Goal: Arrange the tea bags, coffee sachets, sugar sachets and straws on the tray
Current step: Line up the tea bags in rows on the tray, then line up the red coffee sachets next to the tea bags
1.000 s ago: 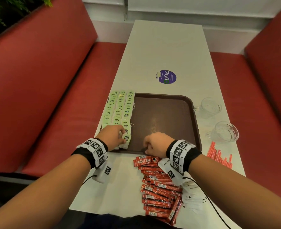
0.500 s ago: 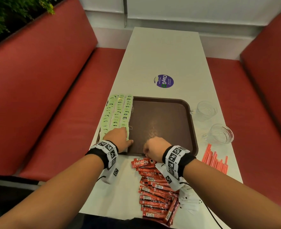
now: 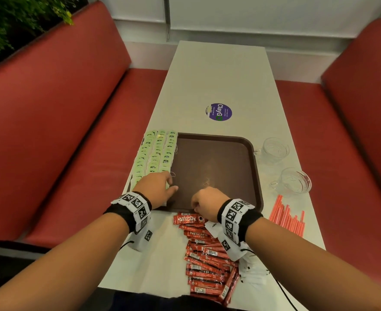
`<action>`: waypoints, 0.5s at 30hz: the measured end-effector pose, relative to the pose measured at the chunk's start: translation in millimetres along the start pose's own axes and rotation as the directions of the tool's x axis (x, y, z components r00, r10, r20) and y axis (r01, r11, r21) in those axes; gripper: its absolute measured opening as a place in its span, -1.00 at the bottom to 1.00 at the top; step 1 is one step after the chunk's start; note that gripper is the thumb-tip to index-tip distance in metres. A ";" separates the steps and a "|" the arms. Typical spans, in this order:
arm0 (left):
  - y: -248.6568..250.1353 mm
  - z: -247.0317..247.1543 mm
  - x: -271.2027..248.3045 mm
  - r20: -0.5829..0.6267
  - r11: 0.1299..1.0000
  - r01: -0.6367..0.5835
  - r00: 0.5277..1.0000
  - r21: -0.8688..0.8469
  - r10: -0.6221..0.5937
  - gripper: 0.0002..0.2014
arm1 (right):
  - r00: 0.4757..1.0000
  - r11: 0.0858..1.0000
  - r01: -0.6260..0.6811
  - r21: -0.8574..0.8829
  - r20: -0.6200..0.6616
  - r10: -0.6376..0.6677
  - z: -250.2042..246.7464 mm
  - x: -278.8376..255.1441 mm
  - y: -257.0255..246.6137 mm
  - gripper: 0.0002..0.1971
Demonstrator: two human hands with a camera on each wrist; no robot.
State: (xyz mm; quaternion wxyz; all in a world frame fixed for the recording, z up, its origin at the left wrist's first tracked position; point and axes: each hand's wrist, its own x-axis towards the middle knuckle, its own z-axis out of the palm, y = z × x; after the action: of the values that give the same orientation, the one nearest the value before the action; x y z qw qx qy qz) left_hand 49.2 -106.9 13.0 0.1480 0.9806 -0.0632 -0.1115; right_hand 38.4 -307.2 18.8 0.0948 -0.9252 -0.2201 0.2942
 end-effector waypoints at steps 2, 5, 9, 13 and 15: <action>9.9 -2.8 -11.5 0.046 0.990 -0.142 0.989 -0.011 0.143 -0.85 | 1.000 1.000 -0.012 0.022 -0.025 0.012 0.7 -8.4 5.9 -0.79; 23.3 3.9 -29.2 0.210 0.948 -0.318 0.926 -0.007 0.313 -0.81 | 0.998 0.999 -0.027 0.020 -0.061 0.029 4.3 -23.4 15.5 -0.83; 34.0 23.0 -43.8 0.343 0.902 -0.425 0.860 0.076 0.377 -0.68 | 0.994 0.999 -0.040 0.022 -0.104 0.042 14.2 -42.6 26.3 -0.82; 37.1 32.5 -48.0 0.375 0.879 -0.457 0.845 0.137 0.381 -0.67 | 0.992 1.000 -0.004 0.016 -0.124 0.006 21.9 -59.5 31.1 -0.75; 37.0 32.3 -48.4 0.373 0.874 -0.456 0.850 0.167 0.372 -0.69 | 0.989 0.999 0.002 0.035 -0.145 0.003 24.3 -64.9 31.5 -0.71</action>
State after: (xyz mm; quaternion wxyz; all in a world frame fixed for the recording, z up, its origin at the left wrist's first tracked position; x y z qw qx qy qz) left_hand -8.7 -143.4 3.9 0.0315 0.9213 -0.3119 -0.2300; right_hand -12.1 -364.0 22.2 0.1268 -0.9424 -0.2070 0.2301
